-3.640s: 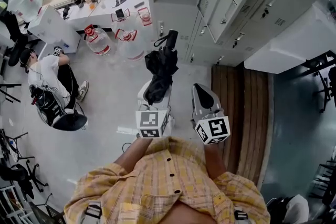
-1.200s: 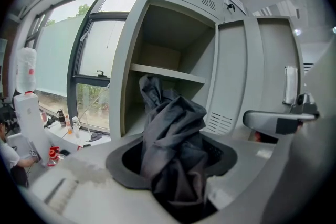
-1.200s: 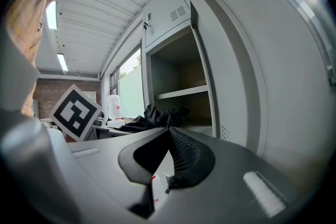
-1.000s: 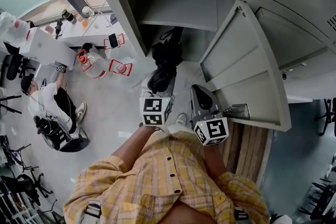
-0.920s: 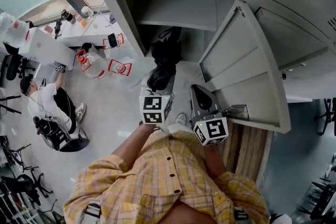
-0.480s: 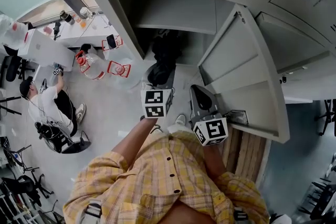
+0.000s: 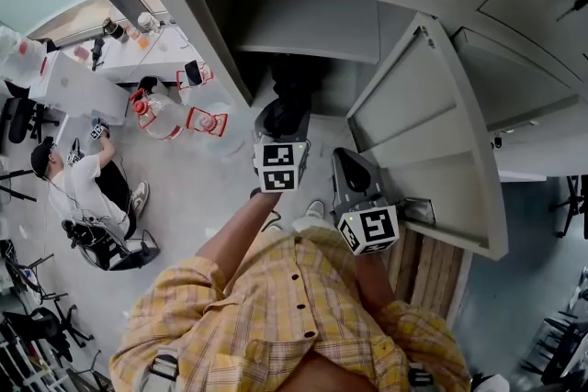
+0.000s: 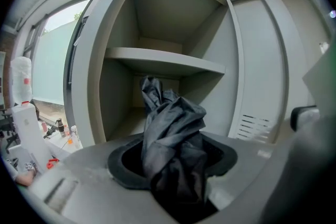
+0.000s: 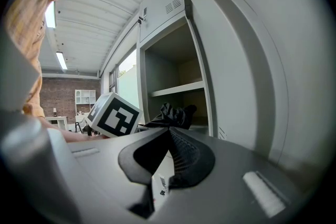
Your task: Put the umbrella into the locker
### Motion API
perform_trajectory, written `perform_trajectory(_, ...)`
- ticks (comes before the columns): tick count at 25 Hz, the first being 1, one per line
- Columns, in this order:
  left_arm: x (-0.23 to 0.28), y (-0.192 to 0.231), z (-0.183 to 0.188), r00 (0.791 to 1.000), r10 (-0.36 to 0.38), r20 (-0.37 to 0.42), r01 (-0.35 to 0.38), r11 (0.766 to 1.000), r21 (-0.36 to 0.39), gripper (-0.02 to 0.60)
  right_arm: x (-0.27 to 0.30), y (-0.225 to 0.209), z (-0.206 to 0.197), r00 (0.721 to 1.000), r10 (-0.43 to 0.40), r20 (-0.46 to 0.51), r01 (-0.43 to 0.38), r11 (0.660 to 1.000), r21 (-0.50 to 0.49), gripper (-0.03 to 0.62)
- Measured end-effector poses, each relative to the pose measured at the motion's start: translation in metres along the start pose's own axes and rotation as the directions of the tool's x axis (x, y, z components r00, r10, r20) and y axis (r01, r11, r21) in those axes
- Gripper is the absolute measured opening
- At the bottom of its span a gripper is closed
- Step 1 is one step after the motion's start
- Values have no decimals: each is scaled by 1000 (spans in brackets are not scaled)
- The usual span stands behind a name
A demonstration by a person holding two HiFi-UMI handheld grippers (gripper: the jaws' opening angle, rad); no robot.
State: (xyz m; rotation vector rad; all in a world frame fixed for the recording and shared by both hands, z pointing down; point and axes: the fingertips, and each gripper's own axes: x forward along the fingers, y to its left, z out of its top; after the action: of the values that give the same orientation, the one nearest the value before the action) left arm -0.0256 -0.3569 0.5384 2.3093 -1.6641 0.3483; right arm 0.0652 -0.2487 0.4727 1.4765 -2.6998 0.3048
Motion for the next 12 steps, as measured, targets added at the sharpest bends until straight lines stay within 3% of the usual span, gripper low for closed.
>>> perform_trajectory(12,38,8,0,999,37,-12,-37,998,44,245,6,-3,1,1000,2,-1,-2,1000,-1,-2)
